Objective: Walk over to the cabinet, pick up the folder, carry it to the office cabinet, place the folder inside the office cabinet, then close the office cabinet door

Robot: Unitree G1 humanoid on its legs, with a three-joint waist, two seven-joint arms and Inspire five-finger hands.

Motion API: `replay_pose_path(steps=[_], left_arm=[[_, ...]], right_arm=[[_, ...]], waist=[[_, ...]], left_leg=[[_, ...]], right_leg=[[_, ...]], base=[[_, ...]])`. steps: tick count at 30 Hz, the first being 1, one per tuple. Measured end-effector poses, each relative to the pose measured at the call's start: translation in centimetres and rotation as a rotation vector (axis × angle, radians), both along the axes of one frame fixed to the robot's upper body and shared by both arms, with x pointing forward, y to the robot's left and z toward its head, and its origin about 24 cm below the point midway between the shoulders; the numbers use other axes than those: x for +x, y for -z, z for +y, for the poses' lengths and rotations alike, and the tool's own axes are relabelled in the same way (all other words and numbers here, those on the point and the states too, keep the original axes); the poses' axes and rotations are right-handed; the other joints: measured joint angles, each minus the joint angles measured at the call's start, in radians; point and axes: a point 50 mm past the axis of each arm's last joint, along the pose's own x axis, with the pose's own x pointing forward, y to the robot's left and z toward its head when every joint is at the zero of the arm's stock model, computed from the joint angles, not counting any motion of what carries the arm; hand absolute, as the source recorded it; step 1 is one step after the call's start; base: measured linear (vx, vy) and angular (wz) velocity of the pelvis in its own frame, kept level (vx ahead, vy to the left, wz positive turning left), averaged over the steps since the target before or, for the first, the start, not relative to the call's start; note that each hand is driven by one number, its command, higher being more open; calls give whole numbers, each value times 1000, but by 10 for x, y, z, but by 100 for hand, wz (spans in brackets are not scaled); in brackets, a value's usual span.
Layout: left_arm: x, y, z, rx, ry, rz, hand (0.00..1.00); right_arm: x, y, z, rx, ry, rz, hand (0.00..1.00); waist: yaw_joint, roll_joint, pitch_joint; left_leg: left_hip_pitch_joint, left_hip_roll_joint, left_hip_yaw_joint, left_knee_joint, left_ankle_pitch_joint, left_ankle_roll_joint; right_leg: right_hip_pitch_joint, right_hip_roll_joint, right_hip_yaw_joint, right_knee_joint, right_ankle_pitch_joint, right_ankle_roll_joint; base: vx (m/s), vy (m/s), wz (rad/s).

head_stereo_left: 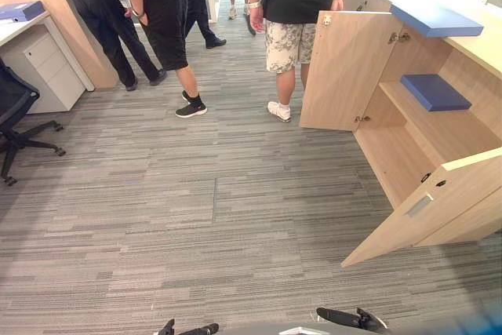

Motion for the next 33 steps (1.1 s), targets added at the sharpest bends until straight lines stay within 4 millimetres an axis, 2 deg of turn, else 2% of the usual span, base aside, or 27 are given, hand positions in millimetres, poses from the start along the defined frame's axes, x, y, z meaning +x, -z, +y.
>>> replay_pose_path(steps=[1, 6, 14, 22, 33], left_arm=[[0, 0, -1, -9, -2, -3, 100], [1, 0, -1, -18, 3, -12, 100], [3, -1, 0, -13, 4, -24, 100], [8, -3, -1, 48, 78, -32, 100], [8, -3, 0, 70, 81, -30, 100]], right_arm=[[2, 1, 6, 16, 1, -6, 100], [10, -1, 8, 29, 3, -28, 100], [10, -1, 8, 33, 23, -29, 100], [7, 0, 7, 17, 32, -18, 100], [8, -1, 7, -3, 42, -15, 100]], waist=[[3, 1, 2], [7, -1, 7], [6, 1, 30], [8, 1, 30], [8, 1, 30]], left_leg=[[0, 0, 0, -2, 1, 0], [9, 0, 0, -17, 9, 0], [29, 0, 6, -23, 9, 0], [28, 0, 6, -27, 9, 0], [28, -1, 11, -31, 9, 0]], right_leg=[[-1, 0, 0, -1, 0, 0], [2, 0, -1, -1, 0, 0], [17, 0, 2, -3, 0, 0], [18, 1, 2, -9, 1, 0], [17, 2, 5, -15, 2, 1]], base=[[0, 0, 0], [0, 0, 0], [0, 0, 0], [0, 0, 0], [0, 0, 0]])
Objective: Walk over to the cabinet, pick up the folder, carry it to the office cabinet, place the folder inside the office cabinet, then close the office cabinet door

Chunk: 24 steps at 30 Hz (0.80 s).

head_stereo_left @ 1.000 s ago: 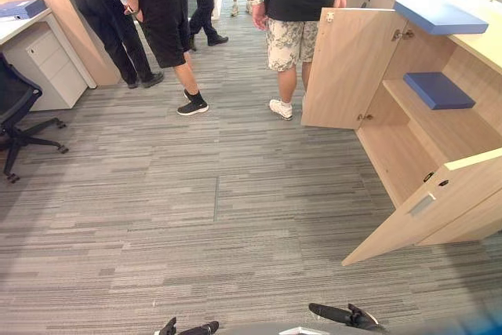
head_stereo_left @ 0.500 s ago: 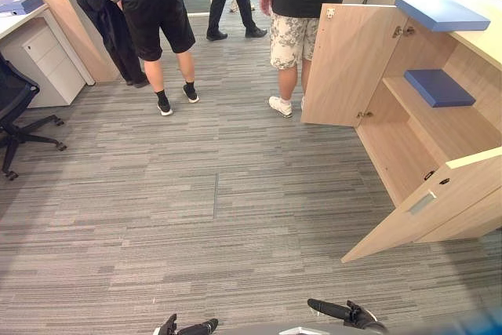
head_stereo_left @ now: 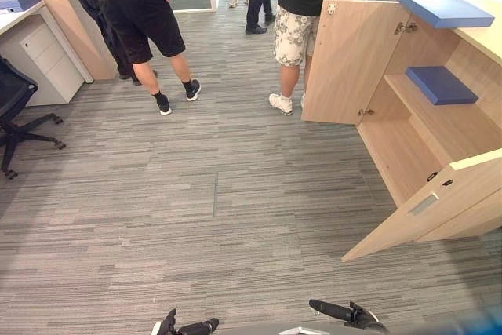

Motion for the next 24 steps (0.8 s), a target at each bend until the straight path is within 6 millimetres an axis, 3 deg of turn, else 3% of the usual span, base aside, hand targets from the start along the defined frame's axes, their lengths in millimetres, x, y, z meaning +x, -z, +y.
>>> replay_pose_path(steps=[4, 7, 8, 11, 12, 13, 15, 17, 18, 20, 22, 23, 24], left_arm=[[0, -1, 2, 24, -20, 0, 100], [9, -4, 3, 37, -55, -52, 100], [17, -7, 2, 36, -73, -95, 100], [29, -13, 2, 42, -106, -162, 100], [32, -15, 1, 41, -130, -186, 100], [34, -15, 0, 37, -148, -201, 100], [36, -17, 0, 36, -155, -214, 100], [36, -17, 1, 34, -168, -217, 100], [36, -17, 2, 34, -191, -218, 100], [35, -17, 4, 36, -206, -219, 100], [34, -16, 3, 34, -224, -216, 100], [33, -15, 2, 32, -238, -208, 100], [33, -15, 4, 39, -241, -202, 100]], right_arm=[[3, -1, 2, -8, 4, -6, 100], [9, -2, 3, -10, 2, -24, 100], [11, -3, 2, -17, 3, -37, 100], [16, -5, 1, -34, -31, -53, 100], [18, -6, 0, -42, -42, -60, 100], [19, -6, 2, -44, -43, -61, 100], [21, -7, 4, -41, -41, -70, 100], [23, -7, 6, -38, -42, -75, 100], [23, -7, 6, -38, -41, -73, 100], [23, -7, 7, -42, -42, -69, 100], [23, -7, 8, -50, -61, -63, 100], [23, -6, 12, -41, -64, -64, 100], [23, -6, 15, -32, -61, -64, 100]], waist=[[2, -7, 6], [11, -8, 28], [32, 2, 45], [49, 18, 61], [49, 19, 72], [53, 20, 73], [55, 15, 73], [56, 10, 76], [56, 4, 80], [56, -1, 82], [59, 2, 80], [68, -3, 73], [76, -17, 70]], left_leg=[[-17, 4, 14, 29, -13, -8], [-123, 33, 29, 249, -109, -15], [-187, 67, 63, 411, -159, -36], [-320, 134, 105, 724, -152, -26], [-384, 165, 114, 865, -133, 3], [-415, 184, 120, 898, -153, 11], [-443, 189, 116, 825, -167, -2], [-457, 173, 109, 640, -162, -13], [-467, 159, 102, 521, -136, -24], [-478, 153, 99, 429, -94, -32], [-484, 149, 92, 261, 8, -48], [-466, 137, 118, 260, 142, -55], [-467, 126, 145, 279, 143, -12]], right_leg=[[-3, 1, 3, -1, 0, 0], [-8, 18, 3, 0, -3, -3], [-4, 32, -7, 7, -24, -39], [9, 43, -53, 34, -43, -68], [26, 48, -47, 46, -53, -81], [35, 42, -38, 62, -66, -83], [35, 17, -25, 79, -80, -70], [35, -26, -7, 90, -93, -49], [41, -67, 0, 100, -110, -24], [55, -101, 2, 105, -128, 3], [90, -152, 6, 112, -165, 64], [108, -193, 12, 111, -186, 97], [113, -212, 19, 110, -187, 98]], base=[[-8, -1, -1], [-65, 1, -6], [-95, 16, -20], [-45, -8, -18], [33, -26, -8], [56, -18, -12], [107, 46, -18], [230, 185, -21], [315, 297, -16], [266, 270, -6], [328, 367, -13], [400, 461, -33], [425, 447, -55]])
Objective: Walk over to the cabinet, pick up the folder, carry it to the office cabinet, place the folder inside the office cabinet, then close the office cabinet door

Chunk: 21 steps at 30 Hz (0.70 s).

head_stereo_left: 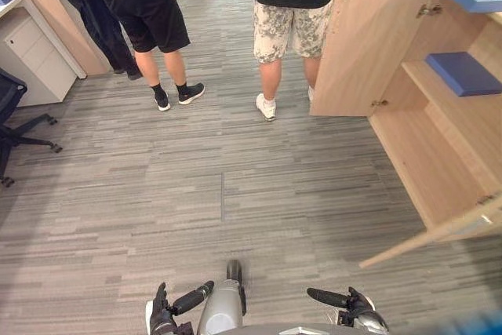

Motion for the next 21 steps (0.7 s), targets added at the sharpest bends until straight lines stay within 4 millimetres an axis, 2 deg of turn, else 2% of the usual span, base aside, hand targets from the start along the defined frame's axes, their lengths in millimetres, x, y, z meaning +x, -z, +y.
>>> replay_pose_path(steps=[1, 2, 3, 4, 5, 6, 7, 8, 9, 10, 11, 12, 13, 14, 15, 16, 17, 18, 19, 20, 21], left_arm=[[0, 0, 4, 13, -18, 9, 100], [-3, 1, 6, 15, -32, 24, 100], [-6, 2, 8, 14, -40, 42, 100], [-12, 5, 10, 7, -49, 74, 100], [-19, 7, 11, 6, -49, 103, 100], [-23, 8, 11, 4, -49, 120, 100], [-32, 10, 10, -3, -46, 147, 100], [-37, 10, 9, 1, -27, 163, 100], [-36, 10, 10, 4, -10, 165, 100], [-33, 9, 14, 13, 7, 160, 100], [-32, 8, 16, 22, 20, 161, 100], [-33, 9, 15, 20, 22, 164, 100], [-33, 10, 12, 13, 26, 167, 100], [-34, 10, 11, 9, 25, 172, 100], [-36, 12, 8, 1, 33, 185, 100], [-36, 12, 7, -2, 39, 188, 100], [-34, 12, 5, -4, 57, 187, 100], [-33, 12, 4, -2, 71, 183, 100], [-32, 12, 4, 0, 73, 178, 100], [-32, 11, 5, 5, 74, 178, 100], [-32, 11, 6, 9, 73, 178, 100]], right_arm=[[8, 0, 14, 42, -13, -11, 100], [11, 0, 27, 78, -20, -18, 100], [10, 0, 31, 92, -25, -15, 100], [6, 2, 30, 111, -8, 0, 100], [5, 2, 27, 114, 36, 0, 100], [4, 3, 25, 115, 53, -1, 100], [0, 4, 23, 114, 75, 8, 100], [-8, 6, 19, 112, 98, 27, 100], [-11, 6, 17, 110, 102, 32, 100], [-7, 5, 16, 105, 104, 17, 100], [-3, 3, 12, 94, 102, -1, 100], [-3, 3, 7, 81, 103, -6, 100], [-1, 1, 2, 64, 105, -23, 100], [2, 0, 1, 59, 105, -37, 100], [11, -4, -2, 46, 102, -83, 100], [15, -6, -2, 43, 101, -99, 100], [21, -8, -3, 42, 105, -118, 100], [23, -9, -3, 47, 113, -125, 100], [23, -9, -2, 50, 119, -129, 100], [24, -10, -1, 48, 121, -133, 100], [24, -9, 0, 49, 122, -132, 100]], waist=[[10, -24, -1], [18, -37, -12], [23, -45, -23], [35, -54, -45], [39, -53, -54], [38, -49, -57], [30, -43, -58], [19, -33, -65], [6, -33, -70], [-9, -54, -69], [-28, -67, -72], [-36, -64, -71], [-43, -50, -70], [-47, -43, -69], [-61, -26, -59], [-66, -19, -52], [-73, -6, -26], [-74, -3, -22], [-73, -5, -21], [-73, -10, -15], [-69, -18, -15]], left_leg=[[-16, -8, 25, 68, -70, 17], [-16, -13, 47, 127, -125, 31], [-9, -19, 61, 148, -145, 48], [19, -37, 89, 171, -181, 75], [69, -60, 102, 160, -193, 90], [102, -70, 109, 144, -195, 93], [184, -99, 110, 98, -198, 98], [262, -125, 105, 34, -212, 117], [293, -137, 101, 3, -230, 125], [317, -167, 93, -12, -234, 131], [354, -197, 77, -34, -243, 144], [387, -208, 66, -52, -246, 148], [426, -208, 62, -80, -248, 147], [440, -205, 62, -96, -247, 146], [467, -188, 62, -119, -245, 139], [482, -181, 61, -123, -242, 136], [512, -158, 60, -127, -241, 135], [525, -142, 61, -131, -241, 135], [533, -137, 61, -142, -240, 132], [557, -131, 66, -173, -241, 105], [567, -132, 69, -194, -243, 87]], right_leg=[[-7, -25, 4, 15, 31, -18], [-9, -43, 0, 27, 73, -15], [-4, -58, 4, 27, 94, -6], [9, -89, 18, 27, 143, -6], [14, -120, 25, 61, 192, -8], [5, -136, 32, 101, 215, -8], [-17, -171, 38, 225, 261, -4], [-78, -215, 39, 434, 273, -29], [-131, -240, 33, 582, 275, -61], [-200, -293, 2, 776, 279, -142], [-251, -354, -97, 936, 288, -237], [-261, -380, -178, 995, 281, -262], [-295, -379, -249, 1042, 243, -279], [-319, -367, -268, 1059, 213, -276], [-377, -315, -297, 1045, 119, -211], [-388, -293, -313, 1017, 82, -178], [-386, -246, -357, 919, 30, -155], [-391, -209, -397, 794, 13, -147], [-397, -199, -420, 728, 14, -146], [-401, -188, -464, 597, 33, -131], [-399, -180, -487, 529, 73, -123]], base=[[435, 386, -60], [425, 349, -55], [517, 379, -49], [519, 362, -50], [517, 348, -54], [391, 294, -51], [316, 283, -35], [284, 271, -13], [218, 212, 20], [169, 148, 42], [166, 117, 42], [187, 74, 29], [163, 44, 7], [169, 19, -4], [107, -27, -4], [172, -81, -1], [211, -161, 3], [178, -142, 5], [194, -210, 10], [136, -152, 6], [218, -234, -18]])
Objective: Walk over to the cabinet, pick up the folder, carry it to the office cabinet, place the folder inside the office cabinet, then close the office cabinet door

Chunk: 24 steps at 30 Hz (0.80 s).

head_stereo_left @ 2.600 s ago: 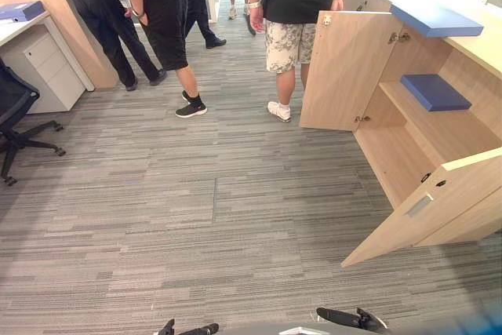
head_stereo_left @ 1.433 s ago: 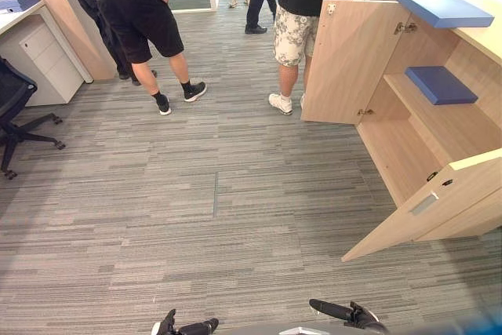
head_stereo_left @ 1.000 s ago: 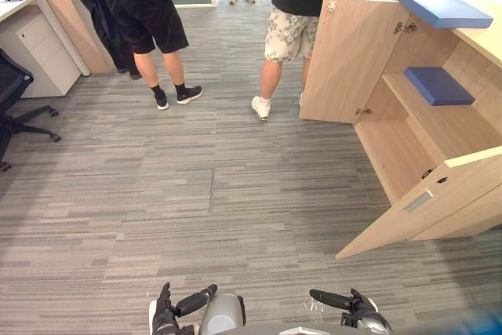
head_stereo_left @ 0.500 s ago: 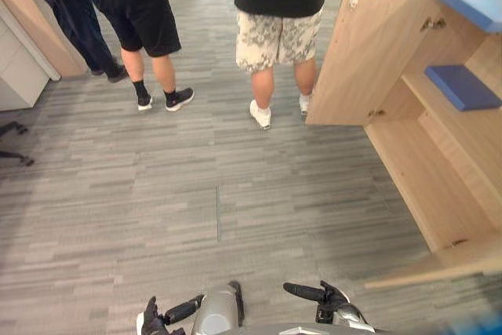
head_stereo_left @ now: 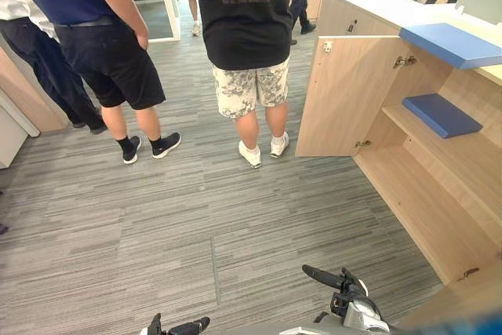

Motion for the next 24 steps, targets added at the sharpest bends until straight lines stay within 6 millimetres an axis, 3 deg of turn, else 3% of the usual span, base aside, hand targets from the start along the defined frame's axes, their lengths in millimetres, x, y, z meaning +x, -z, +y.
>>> replay_pose_path(steps=[1, 2, 4, 6, 8, 10, 11, 12, 13, 14, 15, 17, 21, 22, 23, 24], left_arm=[[1, -1, 3, 10, 0, -2, 100], [-3, 1, -3, -7, -5, 14, 100], [-2, 2, -6, -16, 9, 12, 100], [0, 2, -6, -17, 21, 10, 100], [0, 1, -2, -12, 28, 8, 100], [-4, 0, 5, -3, -28, 4, 100], [-2, -2, 6, -7, -84, -26, 100], [1, -3, 6, -5, -95, -44, 100], [5, -4, 0, -18, -102, -71, 100], [8, -4, -1, -20, -100, -85, 100], [13, -7, 0, -15, -99, -111, 100], [21, -11, 3, -2, -103, -153, 100], [27, -14, 5, 11, -108, -181, 100], [27, -15, 6, 22, -121, -176, 100], [25, -14, 7, 30, -143, -167, 100], [23, -13, 6, 34, -154, -158, 100]], right_arm=[[-2, 1, 2, 3, 1, 10, 100], [-3, 2, 0, 1, -1, 21, 100], [1, 0, -3, -4, -3, 18, 100], [0, 1, -2, 1, -2, 27, 100], [-6, 5, 4, 23, -1, 49, 100], [-19, 10, 13, 51, 8, 85, 100], [-21, 10, 11, 50, 18, 86, 100], [-22, 10, 9, 49, 27, 86, 100], [-23, 10, 5, 46, 41, 86, 100], [-23, 10, 4, 42, 43, 87, 100], [-20, 9, 5, 41, 37, 85, 100], [-17, 9, 7, 43, 21, 84, 100], [-19, 10, 9, 39, 4, 91, 100], [-19, 9, 11, 38, -5, 90, 100], [-19, 9, 13, 34, -29, 91, 100], [-19, 10, 15, 33, -37, 91, 100]], waist=[[17, -27, 6], [24, 0, 2], [21, 16, 0], [18, 21, -1], [18, 8, 2], [20, -14, -9], [23, -6, -17], [28, 4, -21], [42, 32, -17], [48, 42, -15], [52, 38, -4], [53, 16, 18], [54, -9, 34], [54, -18, 37], [59, -26, 45], [62, -28, 42]], left_leg=[[39, -6, 11, -34, -7, -33], [47, 26, 33, -46, -11, -49], [44, 60, 54, -54, -16, -69], [46, 96, 68, -55, -25, -93], [39, 150, 67, 30, -45, -125], [-74, 222, 36, 326, -74, -143], [-167, 283, 9, 559, -70, -132], [-214, 317, -5, 669, -59, -111], [-287, 369, -36, 852, -68, -89], [-314, 380, -46, 909, -80, -90], [-373, 366, -52, 962, -115, -86], [-421, 323, -67, 910, -145, -85], [-462, 223, -222, 523, -146, -109], [-467, 190, -302, 382, -117, -119], [-471, 166, -352, 292, -51, -135], [-470, 163, -363, 258, -23, -142]], right_leg=[[2, 12, -29, -74, 39, -100], [5, 58, -26, -100, 26, -103], [-6, 119, -22, -139, 6, -104], [-5, 173, -19, -161, -16, -99], [43, 237, -22, -219, -31, -87], [102, 303, -21, -319, -21, -73], [136, 353, -9, -371, -12, -71], [154, 382, 3, -391, -10, -74], [176, 431, 40, -409, -15, -87], [181, 444, 62, -410, -19, -93], [194, 450, 119, -410, -23, -102], [216, 436, 187, -411, -22, -102], [254, 399, 291, -410, -29, -77], [265, 379, 318, -407, -35, -61], [270, 352, 343, -396, -46, -41], [271, 341, 357, -392, -52, -28]], base=[[217, -196, -53], [235, -197, -58], [262, -196, -45], [254, -201, -31], [232, -250, -13], [246, -321, -17], [267, -276, -30], [258, -134, -63], [162, 9, -72], [197, 72, -117], [160, 88, -99], [203, 157, -115], [156, 182, -85], [208, 265, -64], [209, 286, -64], [254, 321, -61]])
